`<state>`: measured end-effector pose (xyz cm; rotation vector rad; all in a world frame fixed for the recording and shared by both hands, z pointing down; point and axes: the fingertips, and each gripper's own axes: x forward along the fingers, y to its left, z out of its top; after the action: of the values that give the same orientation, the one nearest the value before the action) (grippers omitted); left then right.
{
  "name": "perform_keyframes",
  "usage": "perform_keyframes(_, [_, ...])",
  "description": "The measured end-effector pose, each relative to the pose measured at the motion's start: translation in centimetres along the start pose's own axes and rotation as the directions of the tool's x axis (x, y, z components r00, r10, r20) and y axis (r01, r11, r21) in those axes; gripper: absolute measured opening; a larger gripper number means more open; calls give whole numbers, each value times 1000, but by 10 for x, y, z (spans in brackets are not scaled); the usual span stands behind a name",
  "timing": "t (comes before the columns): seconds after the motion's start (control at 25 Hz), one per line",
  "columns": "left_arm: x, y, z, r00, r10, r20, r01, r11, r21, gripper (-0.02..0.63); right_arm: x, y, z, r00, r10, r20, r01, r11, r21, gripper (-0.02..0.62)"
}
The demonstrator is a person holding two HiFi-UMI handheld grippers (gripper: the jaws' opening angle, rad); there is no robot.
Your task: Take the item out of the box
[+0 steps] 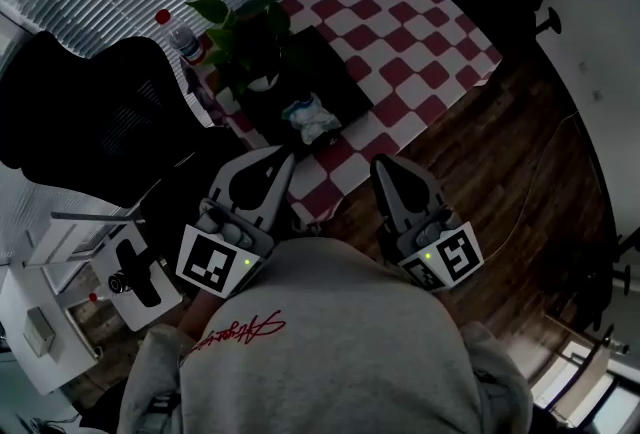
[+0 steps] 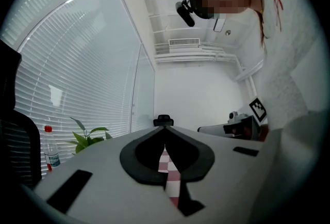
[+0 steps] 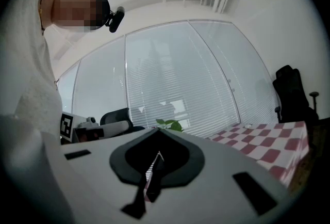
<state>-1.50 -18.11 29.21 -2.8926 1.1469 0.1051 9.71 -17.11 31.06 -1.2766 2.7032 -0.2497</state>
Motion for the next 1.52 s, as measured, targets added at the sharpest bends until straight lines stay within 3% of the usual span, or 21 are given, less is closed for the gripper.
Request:
perform_keyframes(0.4, [3, 18, -2, 1000, -3, -10, 3, 1000, -3, 17, 20, -3, 4, 1000, -3, 5, 3, 1000, -2, 11])
perform_keyframes(0.76, [4, 22, 1, 999, 50, -4, -50, 999, -6, 17, 17, -12, 0, 1000, 10, -27, -10, 1000, 7, 11])
perform_keyframes(1.2, [1, 24, 22, 989, 148, 21, -149, 988, 30, 17, 34, -14, 14, 991, 124, -48, -124, 992, -12, 11])
perform_keyframes(1.52, [-4, 26, 18, 978, 208, 11, -208, 978, 22, 17, 47, -18, 13, 975, 211, -68, -212, 977, -8, 11])
